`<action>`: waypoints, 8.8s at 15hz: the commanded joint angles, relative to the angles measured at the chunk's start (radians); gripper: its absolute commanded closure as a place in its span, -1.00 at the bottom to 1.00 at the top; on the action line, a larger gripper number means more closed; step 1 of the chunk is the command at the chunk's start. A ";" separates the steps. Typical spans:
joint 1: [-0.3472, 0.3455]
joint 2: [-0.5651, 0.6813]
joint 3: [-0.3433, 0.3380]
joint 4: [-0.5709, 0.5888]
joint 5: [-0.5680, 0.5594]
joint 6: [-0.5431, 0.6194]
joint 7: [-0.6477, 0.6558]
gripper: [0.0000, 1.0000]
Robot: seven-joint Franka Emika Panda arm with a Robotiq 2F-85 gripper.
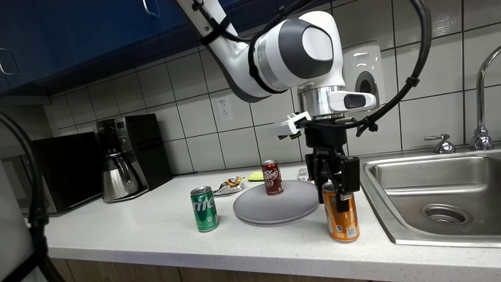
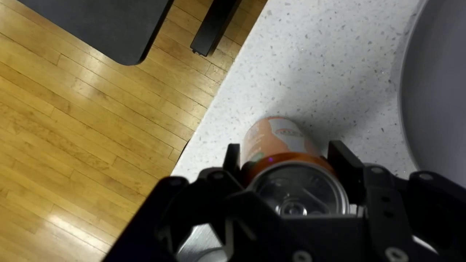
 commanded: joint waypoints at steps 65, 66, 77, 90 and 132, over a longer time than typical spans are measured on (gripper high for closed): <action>0.270 -0.015 0.204 0.137 0.070 -0.027 -0.242 -1.00; 0.278 -0.017 0.212 0.134 0.065 -0.030 -0.247 -1.00; 0.343 -0.027 0.280 0.100 -0.014 -0.067 -0.288 -1.00; 0.402 -0.018 0.344 0.044 -0.008 -0.028 -0.337 -1.00; 0.415 -0.176 0.357 -0.207 0.019 0.061 -0.392 0.16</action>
